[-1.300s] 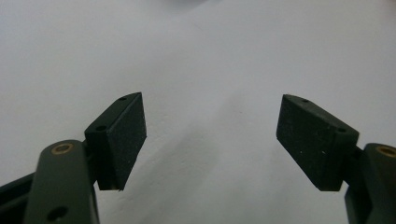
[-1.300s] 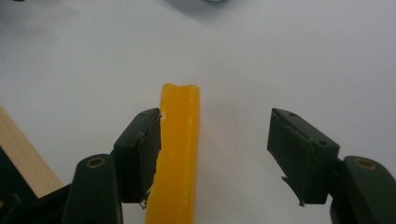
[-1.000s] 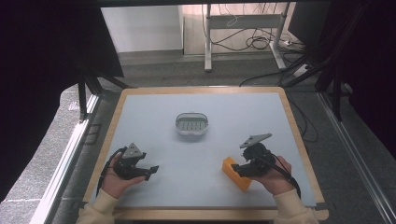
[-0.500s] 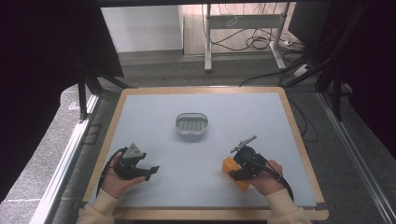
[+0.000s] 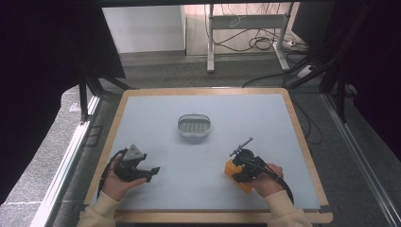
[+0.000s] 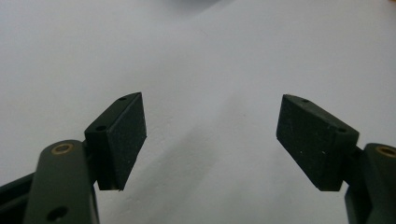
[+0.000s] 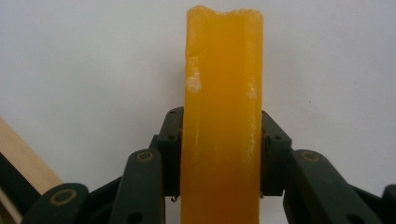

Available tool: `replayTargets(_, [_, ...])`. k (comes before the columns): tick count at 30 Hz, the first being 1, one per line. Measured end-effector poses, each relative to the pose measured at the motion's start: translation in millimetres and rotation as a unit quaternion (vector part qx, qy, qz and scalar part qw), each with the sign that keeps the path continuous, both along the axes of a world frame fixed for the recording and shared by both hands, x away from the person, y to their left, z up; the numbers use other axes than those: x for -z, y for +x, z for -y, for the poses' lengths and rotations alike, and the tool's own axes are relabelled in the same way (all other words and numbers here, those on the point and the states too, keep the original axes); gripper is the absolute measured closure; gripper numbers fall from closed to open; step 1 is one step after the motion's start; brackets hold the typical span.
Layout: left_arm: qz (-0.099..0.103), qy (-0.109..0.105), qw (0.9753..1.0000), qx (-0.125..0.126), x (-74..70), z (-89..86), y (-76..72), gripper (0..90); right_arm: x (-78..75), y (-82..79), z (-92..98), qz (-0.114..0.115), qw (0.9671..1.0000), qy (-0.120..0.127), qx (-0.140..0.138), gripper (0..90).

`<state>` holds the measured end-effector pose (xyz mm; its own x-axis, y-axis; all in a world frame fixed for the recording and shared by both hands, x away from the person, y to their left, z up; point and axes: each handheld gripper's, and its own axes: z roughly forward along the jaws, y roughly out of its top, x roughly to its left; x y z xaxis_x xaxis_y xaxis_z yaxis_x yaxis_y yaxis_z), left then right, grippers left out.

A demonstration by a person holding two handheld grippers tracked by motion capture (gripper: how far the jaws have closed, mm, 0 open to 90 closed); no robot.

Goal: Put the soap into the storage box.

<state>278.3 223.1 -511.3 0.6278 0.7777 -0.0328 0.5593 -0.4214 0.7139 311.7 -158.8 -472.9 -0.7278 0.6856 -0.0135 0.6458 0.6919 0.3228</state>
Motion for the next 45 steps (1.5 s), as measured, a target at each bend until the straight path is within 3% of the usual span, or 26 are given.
replayTargets(6, [-0.002,0.005,1.0000,0.004,0.0,-0.4,0.3,24.1,-1.7,-1.3,0.3,0.002,1.0000,0.000,-0.005,61.5])
replayTargets(12, [-0.002,0.003,1.0000,0.002,-0.2,-1.2,0.2,24.1,-19.2,-5.5,4.4,0.019,0.9995,0.024,-0.012,61.6])
replayTargets(19, [-0.004,0.003,1.0000,0.000,-0.5,-1.1,-0.3,24.0,-27.2,-5.6,9.6,0.024,0.9988,0.037,-0.019,61.6])
replayTargets(28, [-0.006,-0.001,1.0000,0.004,1.3,0.1,-0.5,24.0,-28.0,-2.2,6.4,0.019,0.9984,0.036,-0.039,61.6])
replayTargets(37, [-0.005,-0.005,1.0000,0.007,-0.3,-1.5,-1.9,24.0,-42.6,7.0,0.2,0.022,0.9975,0.034,-0.059,61.6])
replayTargets(45, [-0.007,-0.002,0.9999,0.008,1.2,-1.3,-0.9,24.0,-41.6,15.6,-4.3,0.024,0.9968,0.028,-0.071,61.6])
